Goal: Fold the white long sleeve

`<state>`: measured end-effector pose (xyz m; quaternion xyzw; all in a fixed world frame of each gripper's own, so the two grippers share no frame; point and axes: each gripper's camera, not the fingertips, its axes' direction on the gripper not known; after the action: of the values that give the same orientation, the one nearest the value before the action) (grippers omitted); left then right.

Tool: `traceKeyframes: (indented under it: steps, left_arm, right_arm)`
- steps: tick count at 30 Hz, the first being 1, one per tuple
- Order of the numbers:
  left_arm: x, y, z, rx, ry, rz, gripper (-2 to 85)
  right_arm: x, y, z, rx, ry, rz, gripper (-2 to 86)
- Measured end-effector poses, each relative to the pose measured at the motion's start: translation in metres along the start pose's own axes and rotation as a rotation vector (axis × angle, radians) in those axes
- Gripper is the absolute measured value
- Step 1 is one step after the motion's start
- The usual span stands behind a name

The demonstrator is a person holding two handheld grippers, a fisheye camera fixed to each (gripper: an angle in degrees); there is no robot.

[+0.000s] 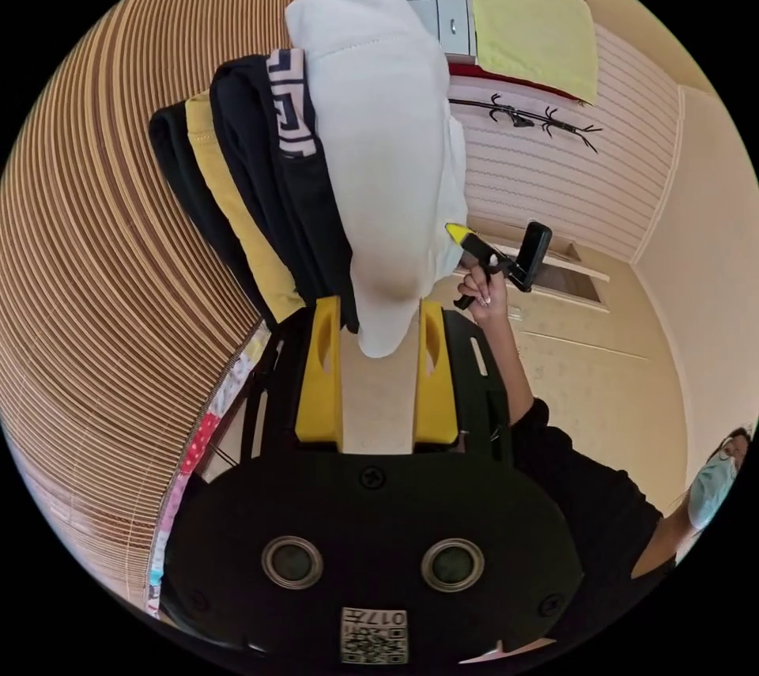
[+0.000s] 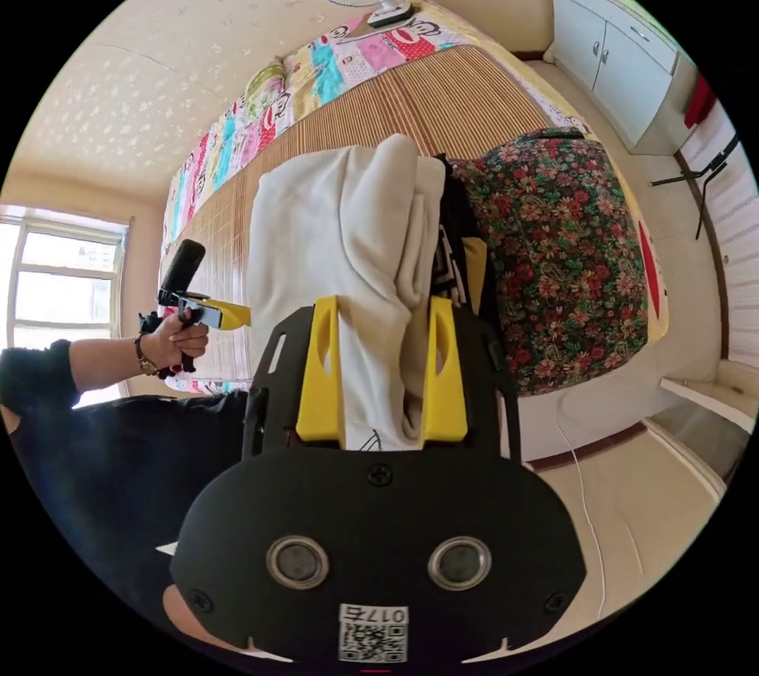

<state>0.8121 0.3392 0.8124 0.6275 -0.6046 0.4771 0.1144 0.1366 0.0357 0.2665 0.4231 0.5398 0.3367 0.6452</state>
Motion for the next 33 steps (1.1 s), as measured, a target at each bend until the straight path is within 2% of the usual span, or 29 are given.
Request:
traceKeyframes:
  steps: [4, 6, 9, 11, 14, 15, 18, 20, 23, 25, 27, 28, 30, 33]
  left_arm:
    - [0.031, -0.001, 0.036, -0.080, -0.021, 0.039, 13.4]
    - [0.042, 0.006, 0.045, -0.107, -0.062, 0.071, 12.9]
    - [0.033, 0.035, 0.039, -0.140, -0.217, 0.050, 11.9]
    - [0.010, 0.062, 0.018, -0.160, -0.320, -0.014, 11.3]
    - [-0.042, 0.128, -0.047, -0.141, -0.481, -0.223, 10.9]
    - [-0.060, 0.162, -0.081, -0.107, -0.526, -0.324, 10.6]
    - [-0.083, 0.263, -0.162, 0.046, -0.581, -0.539, 10.0]
    - [-0.082, 0.328, -0.199, 0.161, -0.595, -0.645, 10.0]
    - [-0.068, 0.433, -0.228, 0.375, -0.591, -0.795, 9.8]
    - [-0.058, 0.508, -0.222, 0.555, -0.527, -0.897, 9.1]
    - [-0.055, 0.554, -0.203, 0.667, -0.461, -0.968, 8.9]
    - [-0.055, 0.579, -0.184, 0.729, -0.413, -1.006, 8.9]
    - [-0.058, 0.607, -0.152, 0.793, -0.327, -1.051, 8.9]
    - [-0.064, 0.639, -0.105, 0.859, -0.174, -1.112, 8.9]
  right_arm:
    - [-0.025, -0.005, 0.021, -0.008, 0.056, 0.128, 14.3]
    - [-0.079, 0.010, 0.004, 0.250, 0.185, 0.170, 10.2]
    - [-0.152, 0.034, 0.025, 0.493, 0.307, 0.167, 4.6]
    - [-0.171, 0.029, 0.078, 0.428, 0.378, 0.193, 2.1]
    - [-0.148, 0.007, 0.192, 0.178, 0.476, 0.308, 1.1]
    - [-0.143, 0.002, 0.218, 0.165, 0.518, 0.327, 0.9]
    - [-0.146, -0.017, 0.242, 0.048, 0.595, 0.392, 0.4]
    - [-0.163, -0.016, 0.235, 0.076, 0.604, 0.467, 0.3]
    - [-0.217, 0.027, 0.208, 0.332, 0.543, 0.562, 0.3]
    - [-0.257, 0.068, 0.204, 0.491, 0.428, 0.583, 0.3]
    - [-0.313, 0.125, 0.229, 0.686, 0.185, 0.521, 0.4]
    - [-0.327, 0.138, 0.241, 0.721, 0.125, 0.509, 0.4]
    - [-0.374, 0.174, 0.309, 0.780, -0.121, 0.501, 0.4]
    - [-0.430, 0.165, 0.404, 0.643, -0.398, 0.445, 0.3]
